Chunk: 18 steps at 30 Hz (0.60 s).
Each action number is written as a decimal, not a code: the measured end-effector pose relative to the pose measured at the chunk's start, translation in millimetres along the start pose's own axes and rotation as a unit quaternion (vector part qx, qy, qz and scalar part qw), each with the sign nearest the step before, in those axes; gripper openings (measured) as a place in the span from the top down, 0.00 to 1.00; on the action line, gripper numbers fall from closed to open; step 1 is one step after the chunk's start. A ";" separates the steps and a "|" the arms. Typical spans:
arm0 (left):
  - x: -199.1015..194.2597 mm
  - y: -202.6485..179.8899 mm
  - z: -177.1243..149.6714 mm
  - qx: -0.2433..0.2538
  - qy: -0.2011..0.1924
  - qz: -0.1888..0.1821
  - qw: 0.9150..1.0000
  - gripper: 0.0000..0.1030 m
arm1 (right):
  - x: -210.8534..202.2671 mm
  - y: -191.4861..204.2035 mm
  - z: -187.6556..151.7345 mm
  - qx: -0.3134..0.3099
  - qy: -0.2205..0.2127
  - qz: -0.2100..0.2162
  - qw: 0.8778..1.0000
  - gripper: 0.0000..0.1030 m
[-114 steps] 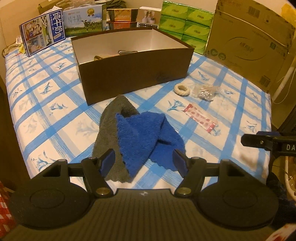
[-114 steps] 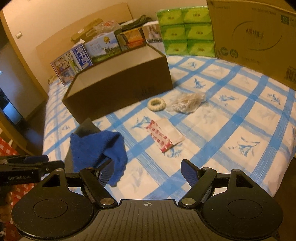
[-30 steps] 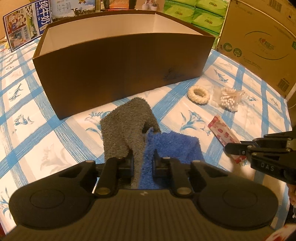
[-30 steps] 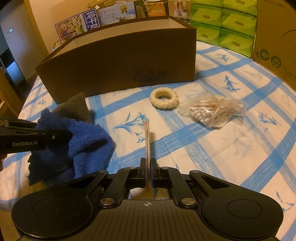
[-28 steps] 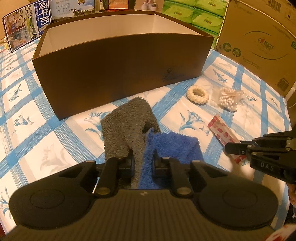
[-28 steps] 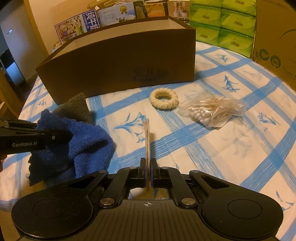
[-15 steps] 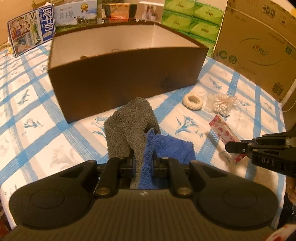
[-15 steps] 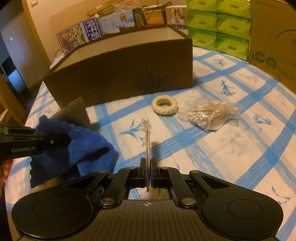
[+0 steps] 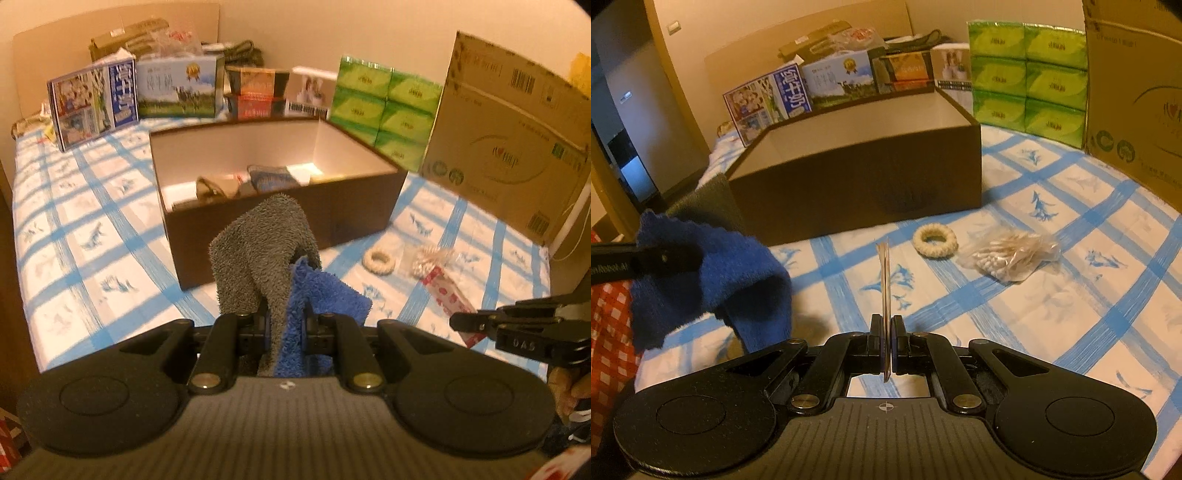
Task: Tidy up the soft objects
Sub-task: 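Carry the towel and the packet up toward the brown box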
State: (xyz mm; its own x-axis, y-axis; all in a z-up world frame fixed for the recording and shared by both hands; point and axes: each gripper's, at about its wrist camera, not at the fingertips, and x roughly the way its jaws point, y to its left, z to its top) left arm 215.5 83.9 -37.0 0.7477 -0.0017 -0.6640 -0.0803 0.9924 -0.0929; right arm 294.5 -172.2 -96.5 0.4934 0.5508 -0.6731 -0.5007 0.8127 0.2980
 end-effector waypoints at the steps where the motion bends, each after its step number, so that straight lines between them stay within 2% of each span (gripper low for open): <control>1: -3.9 -0.1 2.9 0.000 -0.005 0.000 1.000 0.88 | -2.6 1.0 1.0 -0.001 -0.003 0.001 1.000 0.96; 9: -35.7 0.1 31.1 0.003 -0.059 -0.002 0.998 0.88 | -20.6 4.7 16.7 -0.009 -0.026 0.010 1.000 0.96; 18: -50.4 6.4 77.3 0.007 -0.123 0.006 0.992 0.88 | -33.9 4.6 56.4 -0.019 -0.064 0.024 0.997 0.96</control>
State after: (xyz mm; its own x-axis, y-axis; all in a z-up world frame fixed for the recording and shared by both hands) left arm 228.3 99.9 53.2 0.8851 0.0377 -0.4639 -0.0821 0.9937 -0.0758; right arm 315.6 -176.3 -34.1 0.5541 0.6100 -0.5664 -0.5515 0.7787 0.2991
